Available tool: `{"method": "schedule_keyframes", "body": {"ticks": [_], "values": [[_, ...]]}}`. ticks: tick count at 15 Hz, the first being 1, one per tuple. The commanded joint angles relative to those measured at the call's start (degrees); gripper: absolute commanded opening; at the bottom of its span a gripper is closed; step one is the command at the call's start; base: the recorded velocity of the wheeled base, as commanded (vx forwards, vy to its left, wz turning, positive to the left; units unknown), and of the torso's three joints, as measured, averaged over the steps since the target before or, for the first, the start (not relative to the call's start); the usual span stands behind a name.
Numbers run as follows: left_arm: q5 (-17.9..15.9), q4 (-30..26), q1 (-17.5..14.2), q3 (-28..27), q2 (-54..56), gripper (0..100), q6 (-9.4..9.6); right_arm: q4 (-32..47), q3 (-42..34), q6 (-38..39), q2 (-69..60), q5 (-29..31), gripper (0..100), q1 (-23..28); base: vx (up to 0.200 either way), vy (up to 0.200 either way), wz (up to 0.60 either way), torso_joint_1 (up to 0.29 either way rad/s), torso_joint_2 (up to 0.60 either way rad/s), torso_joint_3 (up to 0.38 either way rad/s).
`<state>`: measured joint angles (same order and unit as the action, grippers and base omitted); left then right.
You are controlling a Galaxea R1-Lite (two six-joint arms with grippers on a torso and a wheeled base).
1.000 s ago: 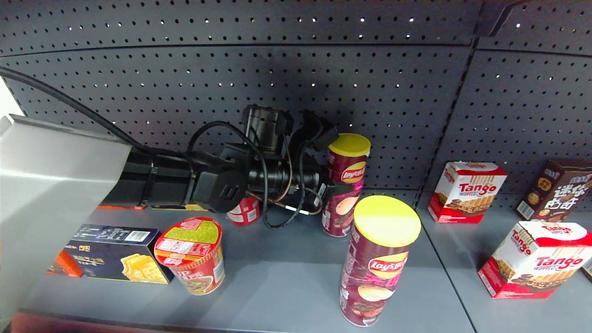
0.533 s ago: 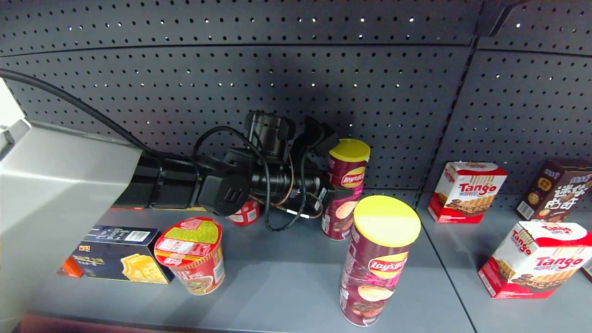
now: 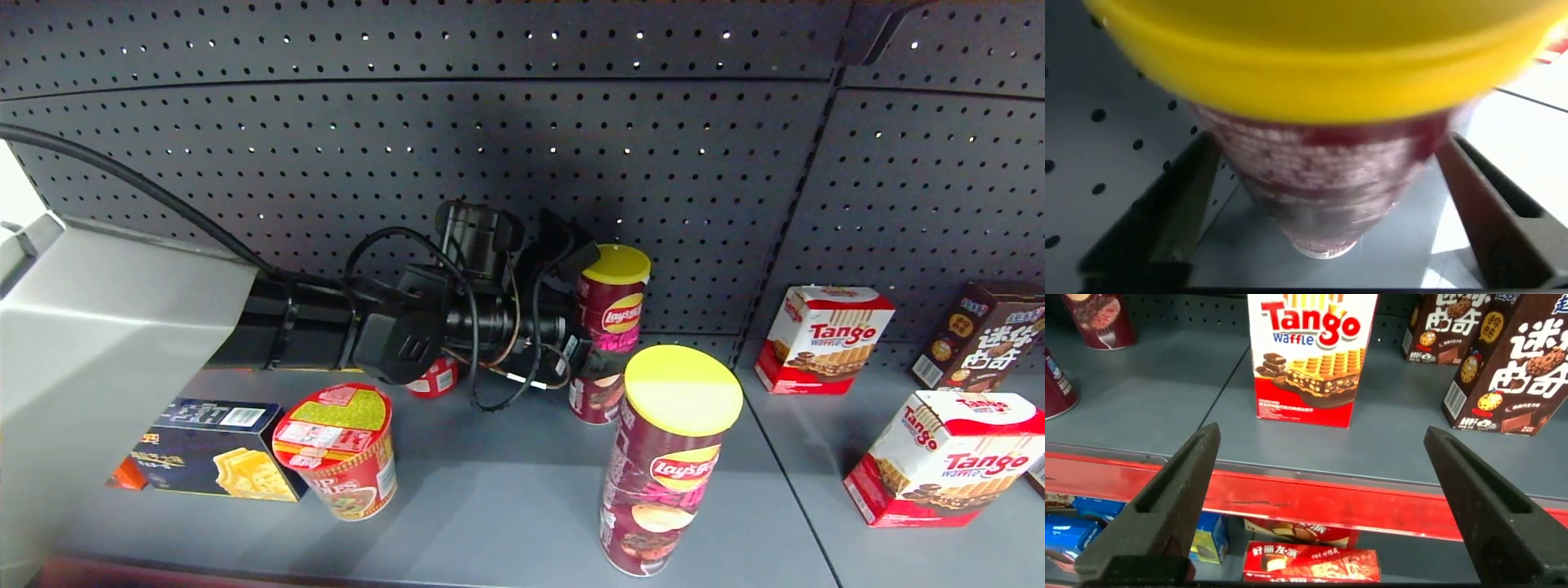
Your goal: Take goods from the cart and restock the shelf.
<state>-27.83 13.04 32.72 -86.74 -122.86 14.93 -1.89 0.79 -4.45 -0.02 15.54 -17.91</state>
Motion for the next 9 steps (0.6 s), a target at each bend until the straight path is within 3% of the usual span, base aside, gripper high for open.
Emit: {"method": "schedule_keyframes", "body": {"ticks": [1,3,5,9], "values": [[0.1,0.0,0.1,1.1,0.2,100,0.10,-0.1,0.0,0.1,0.0,0.0,100,0.0,0.000,0.000,0.00,0.000,0.00,0.000],[0.1,0.1,0.1,2.7,1.3,100,0.45,0.0,0.0,0.1,0.0,0.0,100,0.0,0.000,0.000,0.00,0.000,0.00,0.000],[-0.1,0.1,-0.4,5.3,3.4,100,3.35,0.0,0.0,0.0,0.0,0.0,100,0.0,0.000,0.000,0.00,0.000,0.00,0.000],[-0.1,0.0,-1.3,8.2,7.5,100,3.70,0.0,0.0,0.1,0.0,0.0,100,0.0,0.000,0.000,0.00,0.000,0.00,0.000]]}}
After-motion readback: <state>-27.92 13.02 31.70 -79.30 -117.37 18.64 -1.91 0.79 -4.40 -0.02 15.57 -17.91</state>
